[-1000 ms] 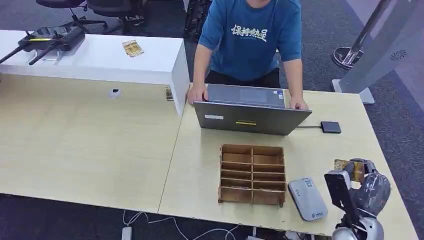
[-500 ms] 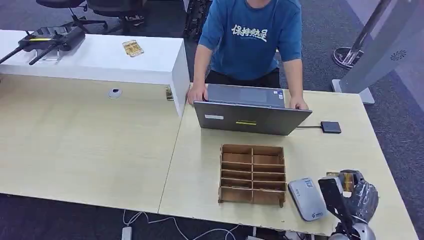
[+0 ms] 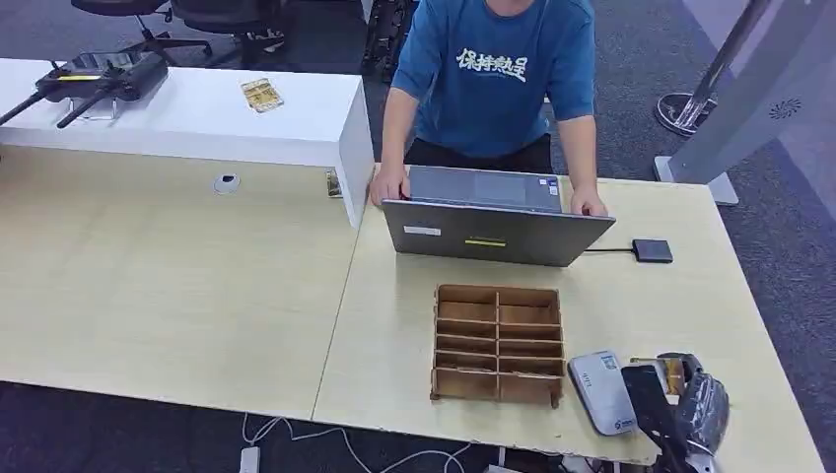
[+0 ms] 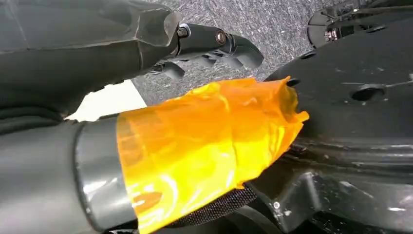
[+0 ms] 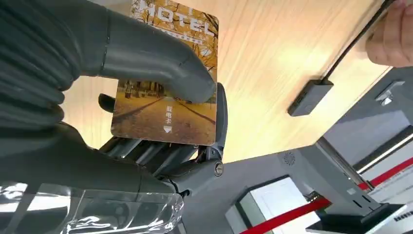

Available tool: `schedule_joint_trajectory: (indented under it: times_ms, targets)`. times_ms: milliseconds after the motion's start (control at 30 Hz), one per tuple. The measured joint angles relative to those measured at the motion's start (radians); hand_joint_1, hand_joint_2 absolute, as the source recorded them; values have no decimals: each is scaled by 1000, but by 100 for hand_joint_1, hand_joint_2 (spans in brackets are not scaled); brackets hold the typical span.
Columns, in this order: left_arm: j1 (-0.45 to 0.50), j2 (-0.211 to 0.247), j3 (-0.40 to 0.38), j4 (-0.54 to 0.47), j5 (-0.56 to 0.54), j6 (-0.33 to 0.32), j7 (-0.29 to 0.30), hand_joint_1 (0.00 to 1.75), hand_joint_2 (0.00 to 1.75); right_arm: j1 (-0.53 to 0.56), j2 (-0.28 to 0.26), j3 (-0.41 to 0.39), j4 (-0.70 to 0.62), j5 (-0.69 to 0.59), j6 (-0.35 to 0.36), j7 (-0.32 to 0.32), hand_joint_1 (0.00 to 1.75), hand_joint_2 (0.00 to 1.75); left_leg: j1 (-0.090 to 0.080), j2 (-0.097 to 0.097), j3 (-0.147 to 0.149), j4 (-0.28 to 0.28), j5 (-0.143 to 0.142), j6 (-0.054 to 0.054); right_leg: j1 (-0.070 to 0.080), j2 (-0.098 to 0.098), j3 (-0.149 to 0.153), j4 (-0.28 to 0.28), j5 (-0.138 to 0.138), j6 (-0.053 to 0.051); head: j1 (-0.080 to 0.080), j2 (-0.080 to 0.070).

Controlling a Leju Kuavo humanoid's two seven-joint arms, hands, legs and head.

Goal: Pass the card to the sensor for recognition and then transmit it.

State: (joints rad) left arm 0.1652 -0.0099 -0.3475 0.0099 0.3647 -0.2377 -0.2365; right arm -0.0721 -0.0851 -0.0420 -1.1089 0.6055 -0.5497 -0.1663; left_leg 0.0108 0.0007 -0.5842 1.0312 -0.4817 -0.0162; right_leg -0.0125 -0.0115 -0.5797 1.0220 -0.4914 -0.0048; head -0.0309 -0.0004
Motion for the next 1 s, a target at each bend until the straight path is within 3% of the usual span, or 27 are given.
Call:
schedule_joint_trajectory:
  times_ms: [1000]
  targets:
    - [6,-8,1,0,24,0,0,0,0,19,42,20,40,-114,82,-11,175,175,0,0,1,0,0,0,0,0,1,0,0,0,0,0]
